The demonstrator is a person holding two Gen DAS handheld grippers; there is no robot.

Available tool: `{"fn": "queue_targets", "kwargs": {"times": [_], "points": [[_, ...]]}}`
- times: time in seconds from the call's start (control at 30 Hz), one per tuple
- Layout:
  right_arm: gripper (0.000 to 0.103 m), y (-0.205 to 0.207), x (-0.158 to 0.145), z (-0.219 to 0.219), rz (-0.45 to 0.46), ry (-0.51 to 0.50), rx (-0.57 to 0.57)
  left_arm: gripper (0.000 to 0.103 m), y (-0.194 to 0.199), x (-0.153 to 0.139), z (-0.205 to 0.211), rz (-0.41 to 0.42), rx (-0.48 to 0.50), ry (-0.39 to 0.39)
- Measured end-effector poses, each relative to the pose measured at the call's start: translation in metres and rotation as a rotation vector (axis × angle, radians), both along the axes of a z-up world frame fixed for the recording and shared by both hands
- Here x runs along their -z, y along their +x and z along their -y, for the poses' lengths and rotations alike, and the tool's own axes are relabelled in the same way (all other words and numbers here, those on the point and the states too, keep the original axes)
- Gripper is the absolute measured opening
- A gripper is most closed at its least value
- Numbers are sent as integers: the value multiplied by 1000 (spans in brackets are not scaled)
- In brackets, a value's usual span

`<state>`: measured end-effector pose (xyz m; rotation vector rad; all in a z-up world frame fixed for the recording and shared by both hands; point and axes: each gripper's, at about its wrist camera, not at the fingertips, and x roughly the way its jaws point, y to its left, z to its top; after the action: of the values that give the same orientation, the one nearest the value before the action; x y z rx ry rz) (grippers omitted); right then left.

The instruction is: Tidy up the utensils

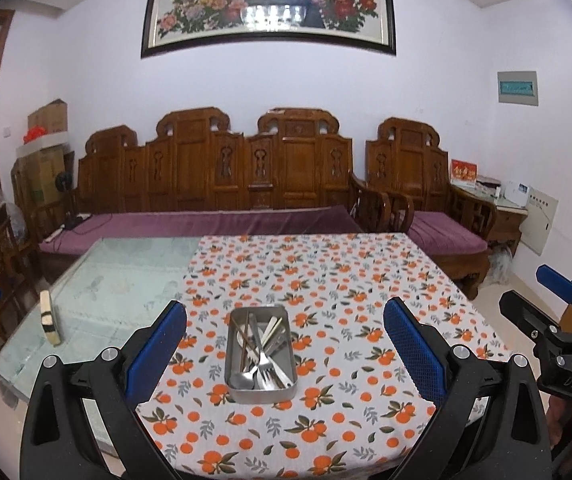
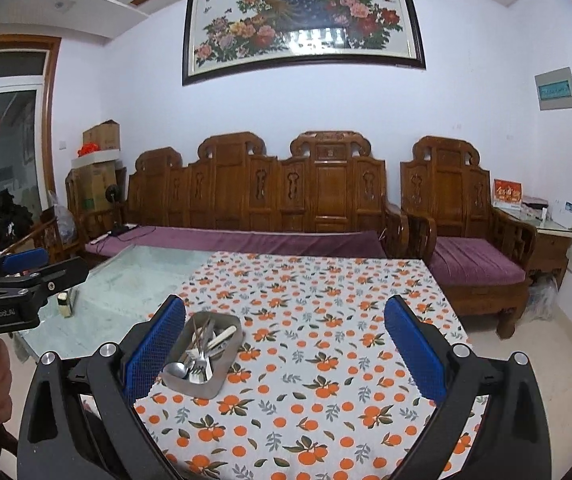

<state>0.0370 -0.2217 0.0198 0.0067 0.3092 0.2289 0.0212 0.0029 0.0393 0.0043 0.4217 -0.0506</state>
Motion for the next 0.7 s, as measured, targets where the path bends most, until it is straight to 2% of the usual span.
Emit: {"fn": "queue_targets", "kwargs": {"times": [0.2,0.7], "points": [[100,-7,-8,3,18,7,5,95,-12,-9,3,31,0,-3],[100,-5,-8,5,14,9,7,95,-11,-7,4,31,1,3]]}}
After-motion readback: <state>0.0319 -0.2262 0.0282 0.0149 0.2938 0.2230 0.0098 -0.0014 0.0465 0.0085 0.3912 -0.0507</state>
